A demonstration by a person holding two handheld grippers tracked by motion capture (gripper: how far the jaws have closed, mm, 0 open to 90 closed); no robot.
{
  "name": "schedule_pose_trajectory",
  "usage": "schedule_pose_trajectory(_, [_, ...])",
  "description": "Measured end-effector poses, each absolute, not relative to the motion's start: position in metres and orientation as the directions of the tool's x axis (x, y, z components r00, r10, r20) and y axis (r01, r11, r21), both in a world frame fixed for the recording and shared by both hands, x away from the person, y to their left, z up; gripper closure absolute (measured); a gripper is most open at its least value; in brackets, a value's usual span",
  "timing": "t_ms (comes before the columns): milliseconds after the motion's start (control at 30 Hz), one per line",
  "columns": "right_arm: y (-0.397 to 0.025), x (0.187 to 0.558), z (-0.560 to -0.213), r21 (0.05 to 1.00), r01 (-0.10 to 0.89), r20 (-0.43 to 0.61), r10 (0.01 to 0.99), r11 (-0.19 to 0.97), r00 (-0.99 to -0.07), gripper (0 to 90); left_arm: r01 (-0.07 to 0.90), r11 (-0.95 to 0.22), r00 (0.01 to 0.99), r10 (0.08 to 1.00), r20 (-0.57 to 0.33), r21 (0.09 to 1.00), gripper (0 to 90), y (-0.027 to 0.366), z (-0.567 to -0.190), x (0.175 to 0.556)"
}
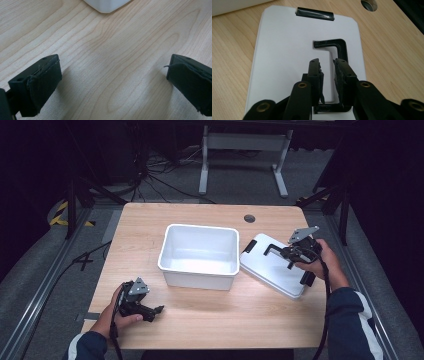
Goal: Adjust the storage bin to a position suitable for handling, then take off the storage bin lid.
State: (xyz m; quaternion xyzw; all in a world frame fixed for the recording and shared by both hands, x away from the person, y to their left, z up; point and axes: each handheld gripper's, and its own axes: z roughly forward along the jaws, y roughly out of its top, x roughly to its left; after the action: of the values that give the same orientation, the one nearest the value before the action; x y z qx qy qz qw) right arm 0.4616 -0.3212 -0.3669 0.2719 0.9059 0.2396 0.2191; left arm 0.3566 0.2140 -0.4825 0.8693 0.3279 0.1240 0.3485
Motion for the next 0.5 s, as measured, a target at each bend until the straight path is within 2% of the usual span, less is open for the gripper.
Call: schedule_pose_trajectory(500, [-0.328, 0.438, -0.345, 0.652, 0.351, -0.236, 0.619, 0.673, -0.749, 63.5, 0.479, -0.544, 0.754, 0.657, -0.006, 0.689, 0.4, 0.214, -0.482, 0.357])
